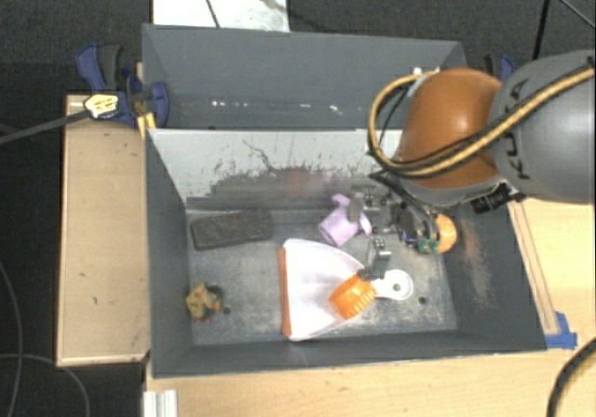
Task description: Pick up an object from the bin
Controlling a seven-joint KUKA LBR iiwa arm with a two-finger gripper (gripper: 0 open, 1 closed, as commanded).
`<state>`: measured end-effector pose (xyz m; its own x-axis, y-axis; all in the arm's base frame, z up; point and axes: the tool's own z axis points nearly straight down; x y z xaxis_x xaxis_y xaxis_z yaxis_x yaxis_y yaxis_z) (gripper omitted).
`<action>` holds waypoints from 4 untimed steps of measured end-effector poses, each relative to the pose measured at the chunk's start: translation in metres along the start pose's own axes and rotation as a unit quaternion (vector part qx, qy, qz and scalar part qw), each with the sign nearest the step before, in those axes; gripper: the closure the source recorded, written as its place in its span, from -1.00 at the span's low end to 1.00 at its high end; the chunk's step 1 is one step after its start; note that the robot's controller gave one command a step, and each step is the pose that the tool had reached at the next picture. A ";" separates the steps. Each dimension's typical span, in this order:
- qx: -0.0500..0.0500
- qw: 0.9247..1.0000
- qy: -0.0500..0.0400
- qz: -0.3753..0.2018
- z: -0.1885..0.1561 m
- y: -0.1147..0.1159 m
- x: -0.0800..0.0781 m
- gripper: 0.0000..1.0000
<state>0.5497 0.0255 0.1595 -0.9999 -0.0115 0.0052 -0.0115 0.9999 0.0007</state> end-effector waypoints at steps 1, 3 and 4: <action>0.000 1.000 -0.004 0.000 -0.005 0.000 -0.002 -1.00; 0.000 1.000 -0.003 0.004 0.090 -0.048 0.047 1.00; 0.000 1.000 -0.003 0.004 0.090 -0.048 0.047 1.00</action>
Offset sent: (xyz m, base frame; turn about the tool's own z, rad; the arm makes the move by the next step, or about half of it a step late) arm -0.0555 -0.0518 -0.0895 -0.1957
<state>0.5029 -0.0227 0.0700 -1.0000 -0.0041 -0.0014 -0.0041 1.0000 0.0004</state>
